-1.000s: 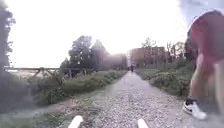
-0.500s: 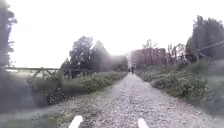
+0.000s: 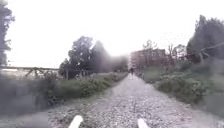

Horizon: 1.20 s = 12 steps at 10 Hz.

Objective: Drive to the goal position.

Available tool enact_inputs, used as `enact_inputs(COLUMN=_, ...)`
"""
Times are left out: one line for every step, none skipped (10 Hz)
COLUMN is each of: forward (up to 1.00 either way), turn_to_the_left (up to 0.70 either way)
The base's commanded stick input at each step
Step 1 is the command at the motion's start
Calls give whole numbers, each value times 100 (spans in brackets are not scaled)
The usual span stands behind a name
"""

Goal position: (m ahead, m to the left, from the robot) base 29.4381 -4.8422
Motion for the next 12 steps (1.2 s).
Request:
enact_inputs(forward=100, turn_to_the_left=-11)
enact_inputs(forward=100, turn_to_the_left=-29)
enact_inputs(forward=100, turn_to_the_left=-40)
enact_inputs(forward=100, turn_to_the_left=-40)
enact_inputs(forward=100, turn_to_the_left=-40)
enact_inputs(forward=100, turn_to_the_left=-40)
enact_inputs(forward=100, turn_to_the_left=0)
enact_inputs(forward=100, turn_to_the_left=0)
enact_inputs(forward=100, turn_to_the_left=0)
enact_inputs(forward=100, turn_to_the_left=0)
enact_inputs(forward=100, turn_to_the_left=0)
enact_inputs(forward=100, turn_to_the_left=0)
